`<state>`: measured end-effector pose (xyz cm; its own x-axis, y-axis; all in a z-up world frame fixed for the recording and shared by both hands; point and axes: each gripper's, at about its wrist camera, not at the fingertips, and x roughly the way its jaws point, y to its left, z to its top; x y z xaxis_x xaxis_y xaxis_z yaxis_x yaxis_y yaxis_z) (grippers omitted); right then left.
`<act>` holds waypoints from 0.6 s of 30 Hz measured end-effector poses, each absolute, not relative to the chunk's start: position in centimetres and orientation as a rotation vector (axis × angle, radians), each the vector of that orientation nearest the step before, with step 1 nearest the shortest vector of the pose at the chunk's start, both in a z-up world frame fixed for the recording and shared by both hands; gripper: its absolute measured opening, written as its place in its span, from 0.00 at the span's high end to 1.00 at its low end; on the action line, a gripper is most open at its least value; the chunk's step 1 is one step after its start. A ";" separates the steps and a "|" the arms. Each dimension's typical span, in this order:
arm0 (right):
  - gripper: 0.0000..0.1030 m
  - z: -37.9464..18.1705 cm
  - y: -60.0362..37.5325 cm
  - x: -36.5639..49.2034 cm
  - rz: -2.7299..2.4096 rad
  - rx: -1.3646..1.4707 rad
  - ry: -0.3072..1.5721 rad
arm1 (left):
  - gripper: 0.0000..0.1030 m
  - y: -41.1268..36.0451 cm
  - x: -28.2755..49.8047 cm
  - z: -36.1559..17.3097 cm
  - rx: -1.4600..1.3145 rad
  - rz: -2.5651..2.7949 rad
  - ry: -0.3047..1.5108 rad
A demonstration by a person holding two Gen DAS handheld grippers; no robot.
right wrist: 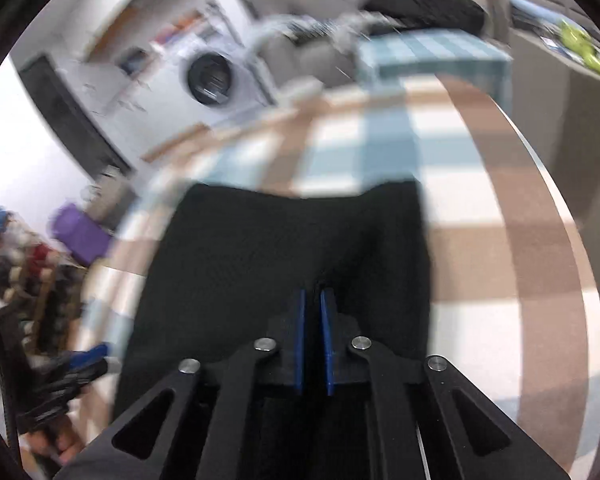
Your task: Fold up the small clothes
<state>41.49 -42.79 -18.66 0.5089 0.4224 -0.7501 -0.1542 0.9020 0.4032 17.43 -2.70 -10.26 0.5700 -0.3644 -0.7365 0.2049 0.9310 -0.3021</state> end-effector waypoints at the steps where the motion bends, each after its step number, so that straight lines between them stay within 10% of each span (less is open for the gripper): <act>1: 0.88 -19.3 -43.0 41.4 0.348 0.320 1.022 | 0.72 -2.8 17.2 -10.2 -0.185 -0.341 0.904; 13: 0.78 -19.6 -43.5 25.6 0.544 0.412 1.074 | 0.54 -7.3 13.7 -10.0 -0.098 -0.465 0.905; 18: 0.94 -17.9 -43.5 22.8 0.562 0.398 0.944 | 0.54 -8.9 12.0 -10.2 -0.041 -0.491 0.917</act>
<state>22.82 -43.49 -17.88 0.4621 0.6103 -0.6434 -0.2756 0.7884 0.5499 11.95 -8.86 -10.21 0.5062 -0.4241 -0.7509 0.3895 0.8893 -0.2396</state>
